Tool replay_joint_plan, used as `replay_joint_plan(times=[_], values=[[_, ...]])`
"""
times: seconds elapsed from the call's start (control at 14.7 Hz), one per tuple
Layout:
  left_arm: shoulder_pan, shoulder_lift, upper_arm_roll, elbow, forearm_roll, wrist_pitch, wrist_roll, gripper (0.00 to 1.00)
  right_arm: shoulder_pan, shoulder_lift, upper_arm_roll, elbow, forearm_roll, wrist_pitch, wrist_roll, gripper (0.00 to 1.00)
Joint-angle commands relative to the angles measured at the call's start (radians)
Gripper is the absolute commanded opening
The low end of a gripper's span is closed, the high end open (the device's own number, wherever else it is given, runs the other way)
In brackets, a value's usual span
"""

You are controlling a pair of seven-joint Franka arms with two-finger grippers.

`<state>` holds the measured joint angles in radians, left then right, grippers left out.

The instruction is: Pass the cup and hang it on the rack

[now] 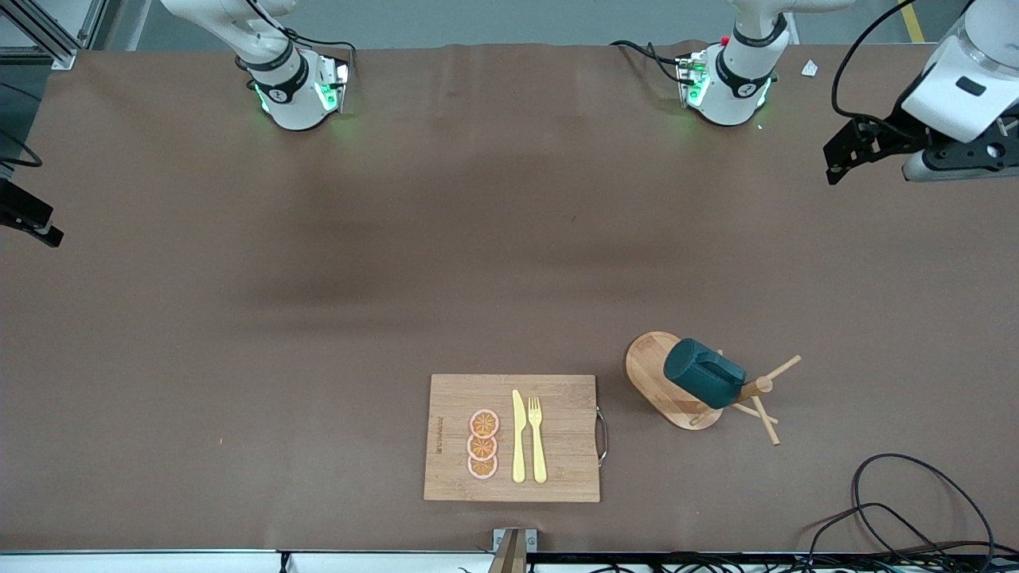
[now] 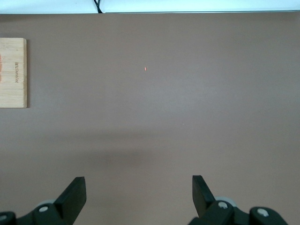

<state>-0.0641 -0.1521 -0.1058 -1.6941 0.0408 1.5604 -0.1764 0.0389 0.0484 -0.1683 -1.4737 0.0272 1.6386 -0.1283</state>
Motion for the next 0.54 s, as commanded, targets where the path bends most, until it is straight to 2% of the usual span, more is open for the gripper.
replay_joint_plan(times=[0.0, 0.2, 0.48], values=[[0.007, -0.043, -0.006, -0.036, -0.019, 0.004, 0.031, 1.0, -0.005, 0.005, 0.006, 0.013, -0.013, -0.008, 0.012, 1.0], [0.009, -0.037, 0.003, -0.006, -0.076, -0.057, 0.031, 1.0, -0.005, 0.005, 0.006, 0.013, -0.013, -0.006, 0.012, 1.0], [0.007, -0.034, 0.011, 0.013, -0.078, -0.062, 0.04, 1.0, -0.002, 0.01, 0.006, 0.02, -0.012, -0.005, 0.013, 1.0]])
